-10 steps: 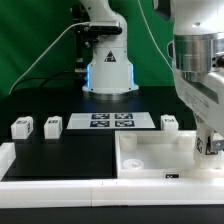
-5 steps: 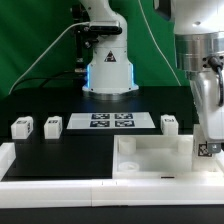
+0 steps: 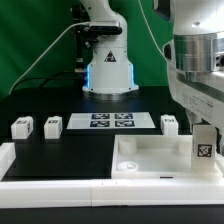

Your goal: Assemble one leg

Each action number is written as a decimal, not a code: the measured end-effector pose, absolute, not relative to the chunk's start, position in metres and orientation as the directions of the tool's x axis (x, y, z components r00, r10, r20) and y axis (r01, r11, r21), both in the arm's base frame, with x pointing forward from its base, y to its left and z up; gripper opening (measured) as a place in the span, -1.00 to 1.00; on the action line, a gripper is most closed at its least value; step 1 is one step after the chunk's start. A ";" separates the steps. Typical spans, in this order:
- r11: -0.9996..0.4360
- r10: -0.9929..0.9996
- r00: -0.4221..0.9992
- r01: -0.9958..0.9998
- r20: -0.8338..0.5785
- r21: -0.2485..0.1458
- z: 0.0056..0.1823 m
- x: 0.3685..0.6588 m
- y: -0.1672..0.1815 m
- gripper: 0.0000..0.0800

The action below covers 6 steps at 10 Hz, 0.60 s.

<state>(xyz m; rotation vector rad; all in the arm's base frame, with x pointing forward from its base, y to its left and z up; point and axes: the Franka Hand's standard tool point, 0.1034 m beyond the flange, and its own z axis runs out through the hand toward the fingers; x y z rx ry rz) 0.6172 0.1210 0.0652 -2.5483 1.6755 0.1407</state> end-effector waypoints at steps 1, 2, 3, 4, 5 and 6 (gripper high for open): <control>-0.483 -0.867 0.483 -0.875 -0.122 -0.036 0.065 0.617 0.121 0.62; -0.571 -0.812 0.572 -0.820 -0.117 -0.047 0.065 0.617 0.121 0.62; -0.664 -0.737 0.666 -0.745 -0.111 -0.061 0.065 0.617 0.121 0.62; -0.728 -0.675 0.731 -0.682 -0.105 -0.071 0.065 0.617 0.121 0.62; -0.778 -0.616 0.781 -0.623 -0.099 -0.079 0.065 0.617 0.121 0.62; -0.860 -0.498 0.864 -0.503 -0.079 -0.082 0.066 0.618 0.120 0.62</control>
Offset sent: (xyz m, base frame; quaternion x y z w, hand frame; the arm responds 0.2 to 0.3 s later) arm 0.0002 -0.0010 -0.0003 -0.0094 0.0081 -0.2832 0.9590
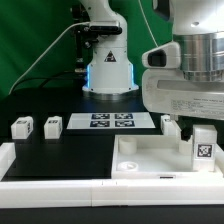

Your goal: Assemble one leg

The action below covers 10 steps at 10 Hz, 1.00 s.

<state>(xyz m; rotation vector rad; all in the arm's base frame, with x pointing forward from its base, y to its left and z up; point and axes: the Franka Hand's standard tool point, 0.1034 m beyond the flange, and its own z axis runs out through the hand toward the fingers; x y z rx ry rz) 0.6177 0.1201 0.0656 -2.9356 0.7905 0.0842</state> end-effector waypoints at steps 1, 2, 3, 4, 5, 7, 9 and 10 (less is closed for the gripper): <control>-0.921 -0.379 0.923 -0.383 -0.059 -0.076 0.066 0.619 0.120 0.62; -0.964 -0.256 0.966 -0.259 -0.042 -0.068 0.067 0.619 0.119 0.62; -0.986 -0.153 0.988 -0.155 -0.032 -0.063 0.067 0.620 0.118 0.62; -0.994 -0.083 0.996 -0.084 -0.027 -0.065 0.067 0.620 0.116 0.62; -0.996 0.065 0.998 0.064 -0.017 -0.068 0.067 0.621 0.113 0.62; -0.991 0.116 0.993 0.114 -0.013 -0.069 0.067 0.621 0.112 0.62; -0.991 0.115 0.993 0.114 -0.013 -0.069 0.067 0.621 0.112 0.40; -0.991 0.115 0.993 0.114 -0.013 -0.069 0.067 0.621 0.112 -0.16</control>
Offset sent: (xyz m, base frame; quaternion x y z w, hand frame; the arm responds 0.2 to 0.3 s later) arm 0.0042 -0.0024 0.0015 -0.0118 -0.0083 -0.2118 0.9772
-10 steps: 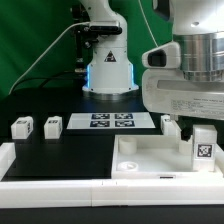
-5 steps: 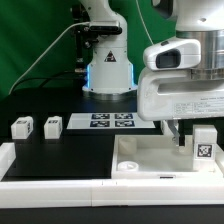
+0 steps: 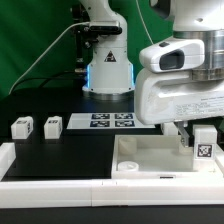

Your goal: Assemble one leg

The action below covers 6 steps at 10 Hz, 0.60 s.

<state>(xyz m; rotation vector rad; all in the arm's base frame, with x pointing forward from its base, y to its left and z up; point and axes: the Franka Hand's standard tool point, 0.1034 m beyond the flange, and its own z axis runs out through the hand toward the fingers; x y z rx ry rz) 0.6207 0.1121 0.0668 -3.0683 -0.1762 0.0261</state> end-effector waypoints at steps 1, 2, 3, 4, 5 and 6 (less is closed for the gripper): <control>-0.991 0.115 0.993 0.114 -0.013 -0.069 0.067 0.621 0.112 -0.27; -0.991 0.115 0.993 0.114 -0.013 -0.069 0.067 0.621 0.112 -0.27; -0.992 0.111 0.994 0.110 -0.013 -0.069 0.067 0.621 0.112 -0.27; -0.995 0.078 0.997 0.077 -0.015 -0.070 0.067 0.621 0.112 -0.27; -0.995 0.079 0.997 0.077 -0.015 -0.070 0.067 0.621 0.112 -0.27; -0.997 -0.032 0.999 -0.033 -0.023 -0.072 0.067 0.621 0.113 -0.27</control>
Offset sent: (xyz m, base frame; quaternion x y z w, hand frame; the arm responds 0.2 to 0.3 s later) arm 0.0000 0.0000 0.0000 0.0000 0.0000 0.0899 0.9960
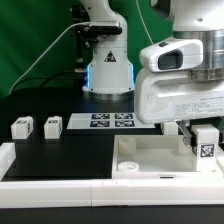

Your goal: Assemble one leg

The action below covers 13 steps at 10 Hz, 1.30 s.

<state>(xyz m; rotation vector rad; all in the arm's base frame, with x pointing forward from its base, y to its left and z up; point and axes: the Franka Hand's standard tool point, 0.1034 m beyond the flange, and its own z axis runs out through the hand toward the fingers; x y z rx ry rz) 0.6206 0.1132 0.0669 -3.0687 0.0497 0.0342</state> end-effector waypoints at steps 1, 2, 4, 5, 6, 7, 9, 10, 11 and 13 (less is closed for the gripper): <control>-0.989 -0.130 0.991 -0.131 -0.030 -0.069 0.067 0.621 0.114 -0.27; -0.984 -0.163 0.986 -0.165 -0.033 -0.068 0.067 0.621 0.114 -0.26; -0.928 -0.368 0.929 -0.370 -0.044 -0.050 0.067 0.619 0.116 -0.26; -0.884 -0.465 0.884 -0.467 -0.043 -0.036 0.067 0.619 0.112 -0.26; -0.848 -0.528 0.849 -0.529 -0.038 -0.025 0.068 0.620 0.105 -0.26; -0.832 -0.554 0.832 -0.555 -0.036 -0.021 0.068 0.621 0.102 -0.25; -0.802 -0.597 0.802 -0.598 -0.032 -0.014 0.068 0.622 0.096 -0.24; -0.802 -0.597 0.802 -0.597 -0.033 -0.016 0.068 0.621 0.097 -0.24; -0.802 -0.597 0.802 -0.598 -0.033 -0.016 0.068 0.621 0.097 0.28; -0.802 -0.597 0.802 -0.598 -0.033 -0.016 0.067 0.621 0.097 0.55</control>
Offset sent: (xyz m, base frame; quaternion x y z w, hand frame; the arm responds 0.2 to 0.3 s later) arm -0.0126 0.0056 0.0052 -0.0412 0.0031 0.2517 0.9669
